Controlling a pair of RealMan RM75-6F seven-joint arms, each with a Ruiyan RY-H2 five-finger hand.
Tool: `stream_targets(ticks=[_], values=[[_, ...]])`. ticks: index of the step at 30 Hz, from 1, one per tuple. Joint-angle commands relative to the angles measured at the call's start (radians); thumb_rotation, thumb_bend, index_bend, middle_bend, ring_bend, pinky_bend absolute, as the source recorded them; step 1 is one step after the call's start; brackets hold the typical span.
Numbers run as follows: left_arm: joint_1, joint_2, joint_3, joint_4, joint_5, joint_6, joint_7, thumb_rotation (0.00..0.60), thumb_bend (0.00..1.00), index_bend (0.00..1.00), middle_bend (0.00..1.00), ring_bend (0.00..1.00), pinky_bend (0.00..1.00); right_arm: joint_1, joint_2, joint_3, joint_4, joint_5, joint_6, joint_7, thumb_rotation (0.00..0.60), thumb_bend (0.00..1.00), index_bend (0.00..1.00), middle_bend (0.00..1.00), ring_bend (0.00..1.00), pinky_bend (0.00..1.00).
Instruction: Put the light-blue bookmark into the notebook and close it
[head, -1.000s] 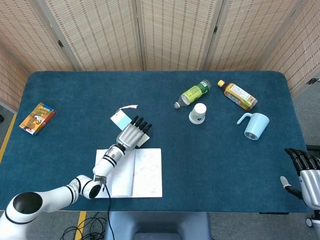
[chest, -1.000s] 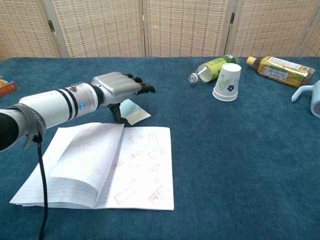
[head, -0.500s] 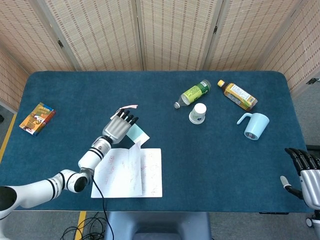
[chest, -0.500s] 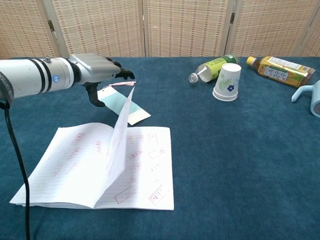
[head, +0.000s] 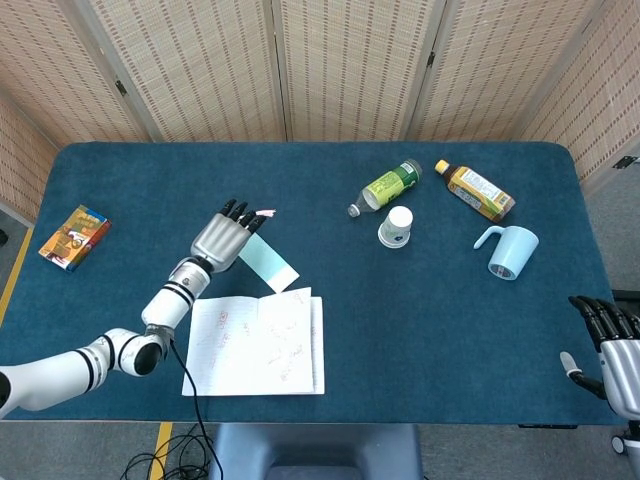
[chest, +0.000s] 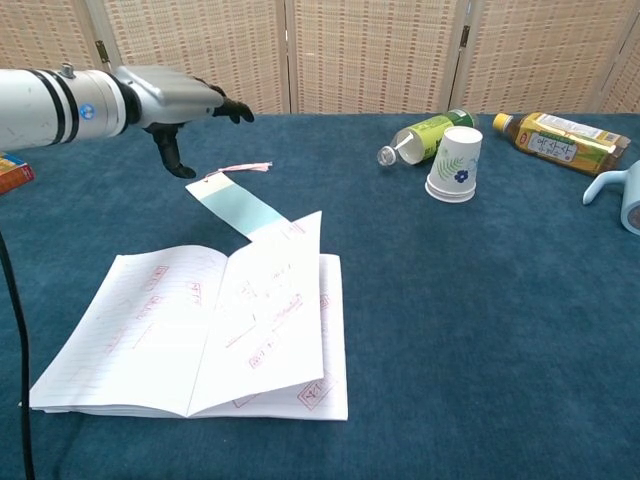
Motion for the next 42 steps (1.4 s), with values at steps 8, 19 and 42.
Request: stream_targets(ticks=[8, 19, 42], values=[[-0.071, -0.102, 0.042, 0.123, -0.07, -0.094, 0.033, 0.6, 0.5, 0.13, 0.14, 0.05, 0.09, -0.007, 0.002, -0.001, -0.001, 0.003, 0.005, -0.003, 0.6, 0.23, 0.14, 0.18, 0.14, 0.2], [-0.116, -0.186, 0.086, 0.243, -0.165, -0.16, 0.042, 0.6, 0.52, 0.14, 0.14, 0.05, 0.09, -0.009, 0.0, 0.0, -0.002, 0.014, 0.0, -0.009, 0.6, 0.23, 0.14, 0.18, 0.14, 0.2], [-0.135, -0.225, 0.14, 0.283, -0.223, -0.135, 0.058, 0.6, 0.52, 0.16, 0.2, 0.05, 0.09, -0.012, -0.004, 0.002, 0.0, 0.021, -0.002, -0.009, 0.6, 0.23, 0.14, 0.18, 0.14, 0.2]])
